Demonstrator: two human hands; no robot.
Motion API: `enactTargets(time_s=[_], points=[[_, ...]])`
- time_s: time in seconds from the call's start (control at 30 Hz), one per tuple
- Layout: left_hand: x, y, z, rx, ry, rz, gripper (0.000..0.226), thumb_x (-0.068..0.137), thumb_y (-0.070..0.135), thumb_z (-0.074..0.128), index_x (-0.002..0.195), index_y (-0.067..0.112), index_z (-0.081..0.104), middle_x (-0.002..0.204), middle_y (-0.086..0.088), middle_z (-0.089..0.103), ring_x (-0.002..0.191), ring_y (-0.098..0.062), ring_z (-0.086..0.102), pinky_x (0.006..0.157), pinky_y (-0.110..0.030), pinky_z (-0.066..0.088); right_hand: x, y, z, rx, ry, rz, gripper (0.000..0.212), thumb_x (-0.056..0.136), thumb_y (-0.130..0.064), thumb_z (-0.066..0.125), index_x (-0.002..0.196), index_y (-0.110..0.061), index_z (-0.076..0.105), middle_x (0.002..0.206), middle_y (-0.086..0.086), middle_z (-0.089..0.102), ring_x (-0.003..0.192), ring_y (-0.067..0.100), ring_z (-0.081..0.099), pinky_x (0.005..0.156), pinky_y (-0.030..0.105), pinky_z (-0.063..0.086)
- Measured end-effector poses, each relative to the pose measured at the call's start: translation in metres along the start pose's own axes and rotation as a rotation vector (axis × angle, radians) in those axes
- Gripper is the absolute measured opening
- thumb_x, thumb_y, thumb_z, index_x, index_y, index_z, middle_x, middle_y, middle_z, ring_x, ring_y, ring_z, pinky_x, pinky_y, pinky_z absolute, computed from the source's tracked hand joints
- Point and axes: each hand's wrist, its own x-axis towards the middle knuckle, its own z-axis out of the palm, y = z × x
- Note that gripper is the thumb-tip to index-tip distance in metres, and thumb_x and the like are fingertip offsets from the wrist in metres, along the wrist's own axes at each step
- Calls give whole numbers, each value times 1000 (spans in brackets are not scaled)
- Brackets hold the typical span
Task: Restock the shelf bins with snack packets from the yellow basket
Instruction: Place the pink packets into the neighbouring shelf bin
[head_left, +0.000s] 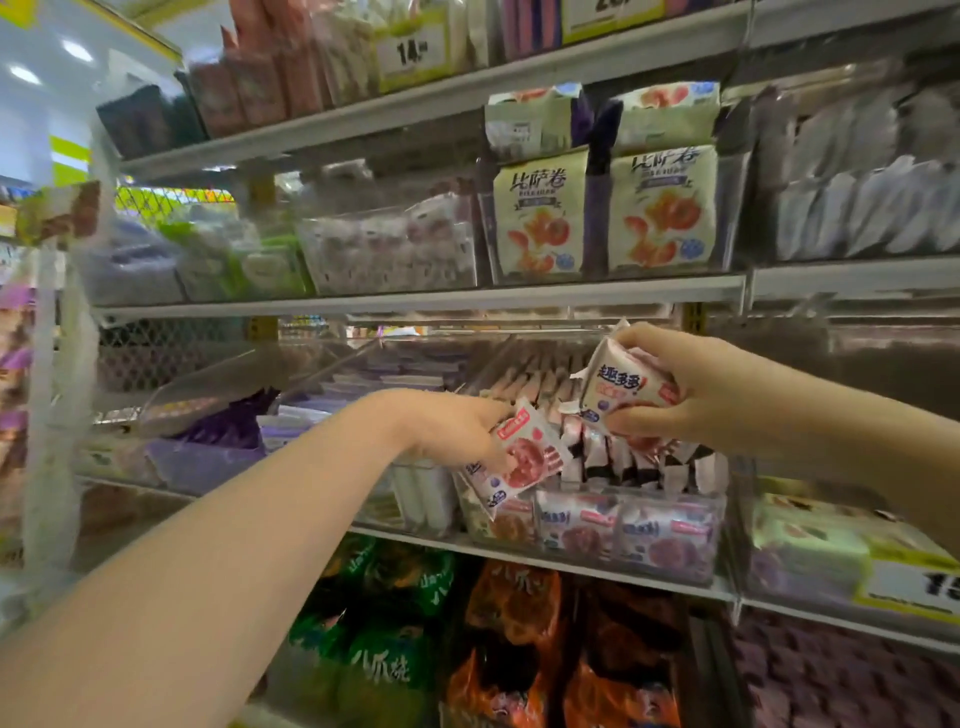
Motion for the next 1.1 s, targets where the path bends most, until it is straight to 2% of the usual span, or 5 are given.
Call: enactTargets(time_s=[0.1,0.3,0.5,0.77,1.1], points=[[17,1,-17,-54,-121,-15,79,95,27,57,153,19,5,160,6,12,143,-9,18,108,-22,17,7,11,2,49,-26,-21,39,76,-38,75,102,-46,46,90,-13,63,69,-2,67,55,21,56],[41,5,-39,-133,-245,-5,55,96,9,54,145,13,30,131,-5,59,115,-20,60,102,-42,46,23,21,5,112,-109,-83,40,79,-37,73,100,-54,43,92,-34,60,71,-2,68,56,15,52],[52,4,-40,-9,-233,36,50,95,13,56,141,14,37,129,-3,60,115,-20,60,100,-43,47,30,29,9,102,-129,-75,39,78,-41,73,104,-49,45,92,-18,63,74,-1,68,58,16,54],[58,-4,-49,-147,-289,55,38,95,9,56,131,14,46,119,-7,66,107,-23,65,94,-46,52,32,30,14,40,-163,-53,42,75,-48,71,107,-51,43,101,-14,59,82,-2,65,68,24,58],[57,-18,-26,174,-24,242,59,90,25,64,142,25,37,139,9,49,119,-9,51,97,-21,38,37,31,19,24,-165,-56,43,76,-47,71,107,-50,43,99,-17,58,80,-3,64,66,22,57]])
